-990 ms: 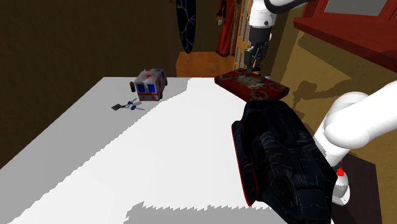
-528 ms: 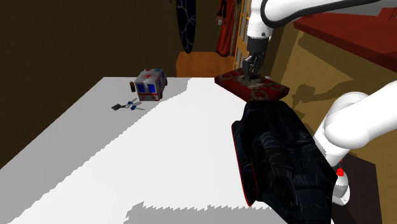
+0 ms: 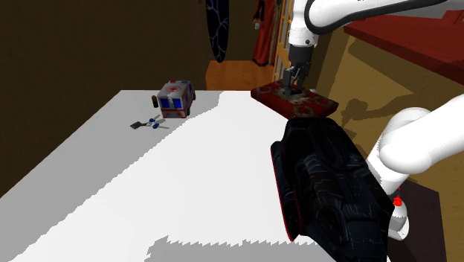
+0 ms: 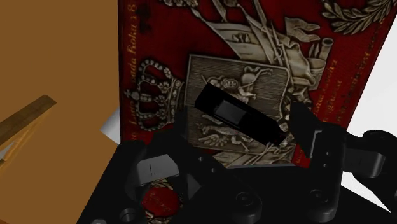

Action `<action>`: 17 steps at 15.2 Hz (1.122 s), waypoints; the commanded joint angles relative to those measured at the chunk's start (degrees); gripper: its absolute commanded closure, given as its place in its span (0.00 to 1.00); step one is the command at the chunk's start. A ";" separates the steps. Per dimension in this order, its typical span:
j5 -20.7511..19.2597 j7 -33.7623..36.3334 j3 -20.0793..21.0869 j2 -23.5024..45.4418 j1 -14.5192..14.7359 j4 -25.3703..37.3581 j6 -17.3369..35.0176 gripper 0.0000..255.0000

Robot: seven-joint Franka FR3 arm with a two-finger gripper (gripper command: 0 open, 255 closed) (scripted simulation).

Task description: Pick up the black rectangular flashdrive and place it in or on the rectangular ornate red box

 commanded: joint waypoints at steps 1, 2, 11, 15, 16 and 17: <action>0.00 0.00 0.00 0.00 0.00 0.00 0.00 0.00; 0.00 0.00 0.00 0.00 0.00 0.00 0.00 0.00; 0.12 -0.03 0.13 0.33 0.06 7.52 -7.19 0.00; 0.12 -0.03 0.13 0.34 0.06 7.53 -7.19 0.00; 0.12 -0.03 0.13 0.34 0.06 7.53 -7.19 0.00; 0.12 -0.03 0.13 0.33 0.06 7.52 -7.18 0.00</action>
